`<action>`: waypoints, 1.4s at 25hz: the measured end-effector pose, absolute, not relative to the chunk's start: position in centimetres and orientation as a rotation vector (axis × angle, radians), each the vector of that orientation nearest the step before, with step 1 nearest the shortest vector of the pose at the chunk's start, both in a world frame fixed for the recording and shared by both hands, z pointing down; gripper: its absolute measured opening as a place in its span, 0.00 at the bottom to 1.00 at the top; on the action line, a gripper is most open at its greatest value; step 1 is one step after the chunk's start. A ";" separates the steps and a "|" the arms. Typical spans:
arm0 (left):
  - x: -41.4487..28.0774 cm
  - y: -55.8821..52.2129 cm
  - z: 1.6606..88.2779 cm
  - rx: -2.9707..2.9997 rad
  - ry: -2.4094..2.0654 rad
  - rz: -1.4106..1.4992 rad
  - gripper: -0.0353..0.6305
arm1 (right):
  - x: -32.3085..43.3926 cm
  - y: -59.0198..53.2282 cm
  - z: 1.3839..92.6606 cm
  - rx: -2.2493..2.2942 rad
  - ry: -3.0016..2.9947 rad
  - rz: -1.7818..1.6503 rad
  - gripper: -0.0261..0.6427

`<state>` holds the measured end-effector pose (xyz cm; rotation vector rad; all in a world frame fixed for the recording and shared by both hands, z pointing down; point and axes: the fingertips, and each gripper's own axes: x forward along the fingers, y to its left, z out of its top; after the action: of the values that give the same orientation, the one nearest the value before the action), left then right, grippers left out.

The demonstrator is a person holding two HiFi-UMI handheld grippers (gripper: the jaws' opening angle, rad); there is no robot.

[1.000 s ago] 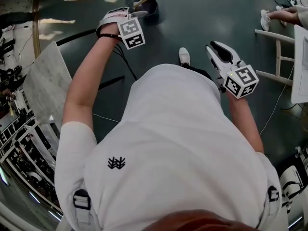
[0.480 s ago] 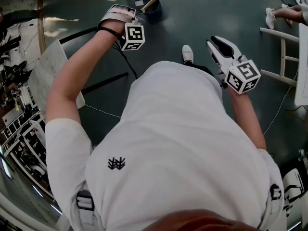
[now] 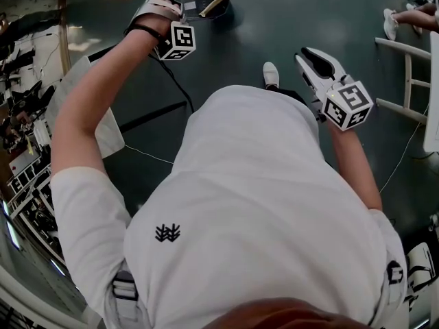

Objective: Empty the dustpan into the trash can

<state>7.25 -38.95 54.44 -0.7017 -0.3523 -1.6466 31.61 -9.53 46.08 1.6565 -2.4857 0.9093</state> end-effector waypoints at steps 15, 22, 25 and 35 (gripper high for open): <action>6.2 -41.4 52.7 -0.702 -0.303 -1.851 0.14 | 33.1 -11.8 47.0 1.601 -2.528 0.929 0.15; 2.5 -41.9 50.9 -0.767 -0.219 -1.961 0.14 | 31.7 -13.4 46.5 1.516 -2.568 0.912 0.15; 0.7 -41.2 50.3 -0.845 -0.171 -2.024 0.14 | 31.0 -13.9 46.5 1.454 -2.592 0.909 0.15; -8.4 -36.0 50.2 -1.060 0.010 -2.205 0.14 | 25.2 -15.6 47.1 1.156 -2.672 0.867 0.15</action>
<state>-8.41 -36.03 50.16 -1.0596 0.0099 -2.2052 25.18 -15.60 47.09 1.1557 -2.6716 0.8669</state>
